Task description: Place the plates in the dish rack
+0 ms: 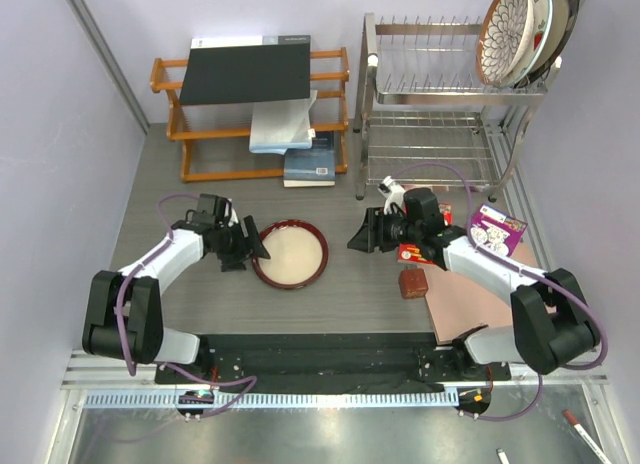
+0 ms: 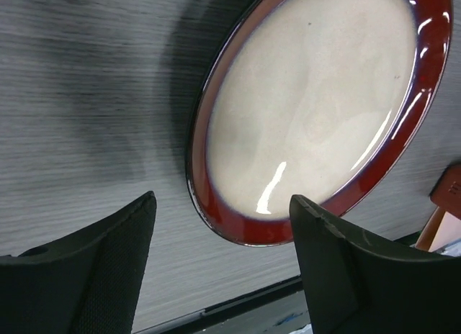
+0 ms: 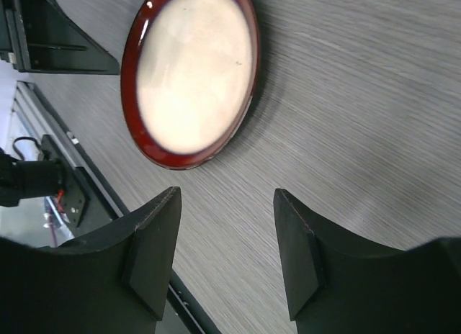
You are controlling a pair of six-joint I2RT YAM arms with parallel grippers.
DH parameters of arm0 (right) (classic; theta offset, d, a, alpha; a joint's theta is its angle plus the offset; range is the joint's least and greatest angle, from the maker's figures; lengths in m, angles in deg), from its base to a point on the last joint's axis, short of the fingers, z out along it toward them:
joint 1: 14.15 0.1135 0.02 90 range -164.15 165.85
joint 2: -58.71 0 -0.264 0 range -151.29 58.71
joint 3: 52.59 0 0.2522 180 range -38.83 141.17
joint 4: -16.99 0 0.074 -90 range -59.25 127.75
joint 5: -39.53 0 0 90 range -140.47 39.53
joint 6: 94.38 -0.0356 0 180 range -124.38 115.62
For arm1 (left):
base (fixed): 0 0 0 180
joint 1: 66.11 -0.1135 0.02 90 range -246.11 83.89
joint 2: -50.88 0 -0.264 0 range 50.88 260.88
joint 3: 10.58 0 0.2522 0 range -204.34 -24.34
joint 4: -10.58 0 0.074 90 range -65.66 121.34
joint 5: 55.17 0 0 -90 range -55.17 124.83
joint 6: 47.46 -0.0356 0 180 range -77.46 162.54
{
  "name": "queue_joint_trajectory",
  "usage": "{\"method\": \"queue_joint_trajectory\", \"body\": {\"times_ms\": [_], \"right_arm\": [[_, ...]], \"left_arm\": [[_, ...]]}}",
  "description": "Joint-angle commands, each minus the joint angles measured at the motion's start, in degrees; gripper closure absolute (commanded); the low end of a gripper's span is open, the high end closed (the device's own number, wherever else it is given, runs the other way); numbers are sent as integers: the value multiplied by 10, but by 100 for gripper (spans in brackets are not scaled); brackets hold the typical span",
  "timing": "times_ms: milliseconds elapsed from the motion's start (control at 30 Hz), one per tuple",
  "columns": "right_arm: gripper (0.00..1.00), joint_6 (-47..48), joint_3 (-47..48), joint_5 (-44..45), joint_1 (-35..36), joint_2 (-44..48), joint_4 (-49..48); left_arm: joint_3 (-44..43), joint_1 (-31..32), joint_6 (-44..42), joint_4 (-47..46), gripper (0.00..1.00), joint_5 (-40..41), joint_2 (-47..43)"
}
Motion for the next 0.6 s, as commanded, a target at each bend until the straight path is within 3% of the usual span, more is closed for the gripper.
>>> {"method": "queue_joint_trajectory", "body": {"times_ms": [0,233,300,500,567], "right_arm": [[40,-76,-6,-10,11,-34,-103],[42,-177,26,-63,16,-182,-192],[42,-188,50,-73,16,-229,-211],[42,-197,97,-134,17,-325,-233],[42,-223,97,-154,18,-349,-255]], "left_arm": [[20,-9,17,-67,26,-42,9],[40,-30,32,-106,35,-87,40],[37,-33,32,-108,43,-88,50],[31,-41,35,-124,50,-103,89],[28,-43,32,-125,64,-131,103]]}}
